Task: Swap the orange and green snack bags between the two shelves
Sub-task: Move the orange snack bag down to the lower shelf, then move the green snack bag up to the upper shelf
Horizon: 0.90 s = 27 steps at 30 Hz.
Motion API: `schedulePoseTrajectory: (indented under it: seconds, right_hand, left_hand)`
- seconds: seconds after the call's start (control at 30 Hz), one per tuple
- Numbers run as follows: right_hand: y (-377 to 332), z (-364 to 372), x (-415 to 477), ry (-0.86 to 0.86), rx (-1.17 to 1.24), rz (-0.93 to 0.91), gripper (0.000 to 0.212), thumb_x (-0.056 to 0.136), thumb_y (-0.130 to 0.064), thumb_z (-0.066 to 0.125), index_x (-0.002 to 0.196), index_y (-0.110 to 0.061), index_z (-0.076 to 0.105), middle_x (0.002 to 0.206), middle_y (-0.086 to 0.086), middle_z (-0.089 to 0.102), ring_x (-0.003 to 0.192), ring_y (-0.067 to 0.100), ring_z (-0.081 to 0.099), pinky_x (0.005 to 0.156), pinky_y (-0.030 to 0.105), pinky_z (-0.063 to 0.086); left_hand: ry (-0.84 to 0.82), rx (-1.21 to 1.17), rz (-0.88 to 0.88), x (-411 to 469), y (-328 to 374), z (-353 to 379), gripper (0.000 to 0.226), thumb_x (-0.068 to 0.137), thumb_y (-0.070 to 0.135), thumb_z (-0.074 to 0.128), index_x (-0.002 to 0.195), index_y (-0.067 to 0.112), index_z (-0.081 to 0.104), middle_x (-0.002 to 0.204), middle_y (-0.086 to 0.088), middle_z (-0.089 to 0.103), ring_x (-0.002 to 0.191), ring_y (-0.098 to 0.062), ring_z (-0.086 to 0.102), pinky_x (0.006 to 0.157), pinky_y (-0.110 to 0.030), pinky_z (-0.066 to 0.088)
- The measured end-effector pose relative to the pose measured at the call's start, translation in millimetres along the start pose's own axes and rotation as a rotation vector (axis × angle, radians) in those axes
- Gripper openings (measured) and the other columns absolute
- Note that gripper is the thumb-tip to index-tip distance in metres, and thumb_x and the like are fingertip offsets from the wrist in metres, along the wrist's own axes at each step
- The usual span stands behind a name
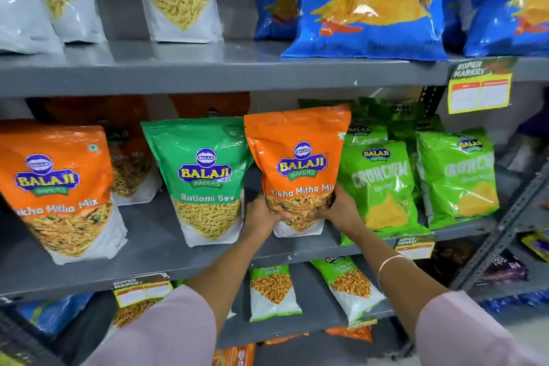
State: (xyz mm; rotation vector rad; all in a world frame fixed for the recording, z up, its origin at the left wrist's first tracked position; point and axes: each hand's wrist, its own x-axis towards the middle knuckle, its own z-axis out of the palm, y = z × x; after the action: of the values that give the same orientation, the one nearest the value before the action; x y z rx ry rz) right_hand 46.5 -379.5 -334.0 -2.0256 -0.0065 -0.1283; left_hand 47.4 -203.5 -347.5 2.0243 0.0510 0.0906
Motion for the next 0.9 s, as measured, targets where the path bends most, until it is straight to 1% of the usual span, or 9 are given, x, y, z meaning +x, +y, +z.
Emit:
schedulePoseTrajectory:
  seconds: [0.13, 0.37, 0.43, 0.5, 0.57, 0.63, 0.7, 0.8, 0.9]
  right_hand:
    - [6.5, 3.2, 10.6, -0.011, 0.004, 0.033, 0.074, 0.060, 0.002, 0.078, 0.125, -0.005, 0.043, 0.126, 0.017, 0.059, 0.118, 0.030, 0.053, 0.095, 0.037, 0.044]
    - [3.2, 3.0, 13.5, -0.056, -0.014, 0.083, 0.075, 0.061, -0.002, 0.079, 0.125, -0.004, 0.039, 0.127, 0.016, 0.056, 0.119, 0.031, 0.051, 0.098, 0.045, 0.044]
    - [1.5, 1.4, 14.9, -0.062, -0.047, 0.208, 0.060, 0.063, -0.010, 0.080, 0.110, -0.002, 0.044, 0.106, 0.015, 0.060, 0.099, 0.027, 0.058, 0.078, 0.043, 0.053]
    - [-3.1, -4.9, 10.7, -0.220, -0.116, 0.357, 0.030, 0.072, -0.017, 0.075, 0.080, -0.005, 0.048, 0.064, 0.009, 0.060, 0.056, 0.016, 0.060, 0.047, 0.029, 0.049]
    - [-11.1, -4.8, 3.6, -0.486, -0.110, 0.512, 0.016, 0.082, -0.013, 0.064, 0.076, -0.001, 0.054, 0.047, 0.009, 0.061, 0.036, 0.015, 0.060, 0.039, 0.025, 0.051]
    - [-21.6, 8.0, -4.6, -0.689, -0.108, 0.537, 0.013, 0.084, -0.013, 0.062, 0.089, 0.000, 0.061, 0.064, 0.015, 0.066, 0.047, 0.018, 0.067, 0.049, 0.031, 0.058]
    - [-35.4, 33.9, -9.4, -0.789, -0.160, 0.427, 0.031, 0.080, -0.021, 0.067, 0.102, 0.001, 0.061, 0.079, 0.012, 0.063, 0.061, 0.017, 0.064, 0.058, 0.028, 0.057]
    - [-56.7, 81.4, -13.9, -0.871, -0.219, 0.274, 0.064, 0.065, -0.040, 0.077, 0.110, -0.001, 0.053, 0.084, 0.007, 0.053, 0.066, 0.014, 0.054, 0.060, 0.023, 0.047]
    - [-52.1, 124.5, -1.6, -0.714, -0.262, 0.184, 0.088, 0.074, -0.031, 0.072, 0.139, 0.002, 0.024, 0.139, 0.012, 0.041, 0.124, 0.027, 0.046, 0.099, 0.033, 0.043]
  left_hand:
    - [0.014, -0.029, -0.002, 4.7, -5.2, 4.9, 0.062, 0.063, 0.013, 0.082, 0.117, 0.004, 0.054, 0.121, -0.016, 0.066, 0.110, -0.029, 0.062, 0.090, -0.033, 0.047]
    - [-0.073, 0.015, -0.088, 0.9, 0.2, -1.7, 0.064, 0.066, 0.020, 0.081, 0.120, 0.004, 0.051, 0.126, -0.015, 0.061, 0.115, -0.030, 0.057, 0.090, -0.032, 0.044]
    - [-0.131, 0.103, -0.170, -2.0, 1.5, -10.9, 0.045, 0.070, 0.027, 0.078, 0.102, 0.003, 0.057, 0.113, -0.018, 0.065, 0.107, -0.033, 0.059, 0.085, -0.037, 0.048]
    - [-0.175, 0.140, -0.248, -7.3, 0.1, -26.5, 0.032, 0.074, 0.030, 0.075, 0.081, 0.004, 0.057, 0.089, -0.017, 0.062, 0.093, -0.032, 0.060, 0.081, -0.044, 0.052]
    - [-0.230, 0.116, -0.396, -15.1, -1.7, -48.7, 0.046, 0.076, 0.031, 0.072, 0.103, -0.002, 0.056, 0.103, -0.017, 0.062, 0.102, -0.032, 0.058, 0.086, -0.044, 0.050]
    - [-0.269, 0.184, -0.485, -21.2, -9.4, -71.7, 0.068, 0.079, 0.036, 0.068, 0.128, -0.004, 0.042, 0.124, -0.021, 0.058, 0.107, -0.031, 0.055, 0.090, -0.041, 0.046]
    - [-0.243, 0.255, -0.488, -24.1, -19.9, -95.1, 0.069, 0.082, 0.035, 0.065, 0.132, -0.005, 0.039, 0.109, -0.022, 0.061, 0.086, -0.026, 0.056, 0.079, -0.034, 0.044]
    - [-0.199, 0.295, -0.514, -24.9, -35.4, -130.0, 0.047, 0.084, 0.031, 0.063, 0.116, -0.003, 0.053, 0.090, -0.014, 0.053, 0.058, -0.016, 0.043, 0.060, -0.027, 0.039]
    - [-0.143, 0.290, -0.522, -22.0, -51.4, -156.0, 0.048, 0.083, 0.031, 0.065, 0.114, -0.004, 0.053, 0.113, -0.019, 0.058, 0.087, -0.027, 0.058, 0.069, -0.032, 0.044]
